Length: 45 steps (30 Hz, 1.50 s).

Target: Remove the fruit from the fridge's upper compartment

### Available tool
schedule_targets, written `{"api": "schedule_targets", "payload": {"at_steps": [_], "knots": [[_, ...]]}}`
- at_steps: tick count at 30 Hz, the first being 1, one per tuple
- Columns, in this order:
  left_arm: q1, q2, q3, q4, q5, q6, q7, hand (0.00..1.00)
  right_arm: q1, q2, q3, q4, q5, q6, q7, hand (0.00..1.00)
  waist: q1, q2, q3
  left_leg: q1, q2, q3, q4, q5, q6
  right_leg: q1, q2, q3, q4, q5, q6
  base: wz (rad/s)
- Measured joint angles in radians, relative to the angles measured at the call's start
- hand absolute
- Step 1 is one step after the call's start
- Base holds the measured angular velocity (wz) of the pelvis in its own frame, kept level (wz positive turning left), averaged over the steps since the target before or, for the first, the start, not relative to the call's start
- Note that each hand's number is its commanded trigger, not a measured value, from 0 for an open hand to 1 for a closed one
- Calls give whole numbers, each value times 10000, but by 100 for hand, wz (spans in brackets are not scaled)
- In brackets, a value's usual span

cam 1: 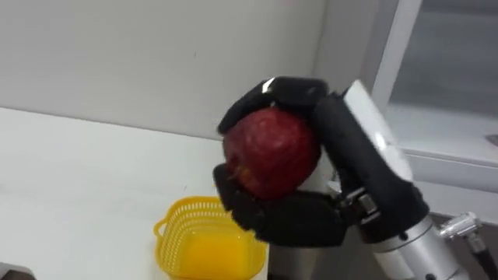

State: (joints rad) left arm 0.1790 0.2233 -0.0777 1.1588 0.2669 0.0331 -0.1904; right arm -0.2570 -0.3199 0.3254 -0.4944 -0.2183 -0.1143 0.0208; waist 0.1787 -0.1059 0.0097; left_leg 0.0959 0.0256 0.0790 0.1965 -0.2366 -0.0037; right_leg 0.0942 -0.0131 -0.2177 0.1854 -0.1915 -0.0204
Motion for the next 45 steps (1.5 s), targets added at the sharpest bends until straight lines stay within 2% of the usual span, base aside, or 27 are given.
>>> {"api": "schedule_targets", "payload": {"at_steps": [2,4,6,8,9,10,11,13,14,17,19,23,33,34,36,40,41,42,43,45], "knots": [[-128,25,47,16,8,7,11,0,-76,11,154,727,-504,-15,94,100,252,-99,-20,-196,-15,-105,79,2,5,-92,-22,-129,22,4,6,14],[-205,33,55,11,-3,23,36,0,-269,14,274,1343,-760,160,154,100,465,-159,-13,-266,-17,-175,97,2,6,-108,-34,-284,30,7,5,19],[-240,41,28,16,-27,39,33,0,-580,17,404,1986,-1039,212,166,100,519,-234,35,-380,-17,-315,108,2,5,-131,-29,-387,29,9,0,20],[-357,141,-44,23,-21,60,-24,0,-1283,-20,560,3275,-1031,215,166,100,764,-504,-14,-649,2,-344,95,77,-45,-405,3,-379,60,36,-51,7],[-375,182,-40,39,-19,57,-28,0,-1415,-45,564,3583,-1033,229,161,100,834,-594,-11,-710,8,-375,96,97,-58,-441,10,-402,51,46,-68,10],[-474,275,-38,148,-9,62,-32,0,-1671,-57,575,4310,-1086,252,150,100,996,-741,87,-777,5,-503,125,126,-72,-442,9,-531,36,55,-81,31],[-627,366,-31,342,-6,71,-33,0,-1795,-68,574,4942,-1255,376,142,100,1045,-881,117,-915,1,-651,277,131,-79,-453,6,-631,13,55,-83,37],[-738,465,38,424,-5,105,-33,0,-1890,-72,577,5645,-1483,536,124,100,1121,-1080,127,-1109,-13,-851,414,128,-80,-498,2,-845,4,56,-82,36],[-759,503,101,432,-12,101,-59,0,-1933,-101,575,5991,-1580,524,71,100,1230,-1195,92,-1230,-24,-913,442,129,-80,-605,-11,-916,4,56,-81,26],[-807,629,116,524,-99,100,-136,0,-2463,-276,918,7385,-1577,480,-180,100,1338,-1362,167,-1427,-65,-1101,680,129,-80,-608,-66,-1207,7,57,-81,25],[-840,698,167,524,-204,104,-66,0,-2635,-324,945,8068,-1578,501,-262,100,1497,-1428,163,-1540,-63,-1128,707,129,-80,-689,-133,-1297,26,56,-80,12],[-939,758,174,592,-202,114,47,0,-2898,-435,948,9033,-1566,502,-614,100,1779,-1569,218,-1836,-65,-1138,795,137,-83,-926,-157,-1420,68,57,-81,1],[-1176,830,282,506,-109,133,43,0,-3460,-505,931,11240,-1504,535,-978,100,1917,-1764,285,-2595,-51,-1237,1315,144,-72,-1320,-202,-1731,364,76,-115,12],[-1180,830,273,456,-111,179,46,0,-3475,-506,932,11418,-1487,606,-1033,100,1921,-1772,309,-2698,-54,-1268,1393,144,-71,-1359,-203,-1786,365,88,-134,8],[-1192,831,270,394,-122,320,77,0,-3478,-507,932,11597,-1444,749,-1086,100,1974,-1791,309,-2841,-57,-1301,1482,145,-71,-1454,-204,-1825,377,109,-164,4],[-1222,860,271,364,-126,348,142,0,-3511,-514,930,11669,-1445,917,-1186,100,2034,-1798,306,-2977,-48,-1356,1570,145,-72,-1524,-205,-1855,378,120,-181,2],[-1229,860,271,360,-126,348,152,0,-3569,-516,930,11671,-1444,925,-1201,44,2048,-1799,306,-2996,-43,-1367,1581,145,-72,-1535,-201,-1864,378,120,-181,0],[-1236,856,270,355,-126,348,154,0,-3609,-517,930,11675,-1443,929,-1201,4,2044,-1798,305,-3000,-40,-1368,1585,146,-73,-1547,-200,-1867,378,120,-181,0],[-1245,850,268,349,-126,347,167,0,-3689,-540,930,11676,-1440,930,-1211,0,2049,-1798,305,-3002,-37,-1365,1594,146,-74,-1577,-198,-1865,381,123,-187,0],[-1267,848,269,349,-125,341,229,0,-3763,-597,931,11674,-1441,929,-1220,0,2087,-1796,304,-3021,-38,-1368,1596,149,-76,-1592,-199,-1867,384,129,-195,0]]}}
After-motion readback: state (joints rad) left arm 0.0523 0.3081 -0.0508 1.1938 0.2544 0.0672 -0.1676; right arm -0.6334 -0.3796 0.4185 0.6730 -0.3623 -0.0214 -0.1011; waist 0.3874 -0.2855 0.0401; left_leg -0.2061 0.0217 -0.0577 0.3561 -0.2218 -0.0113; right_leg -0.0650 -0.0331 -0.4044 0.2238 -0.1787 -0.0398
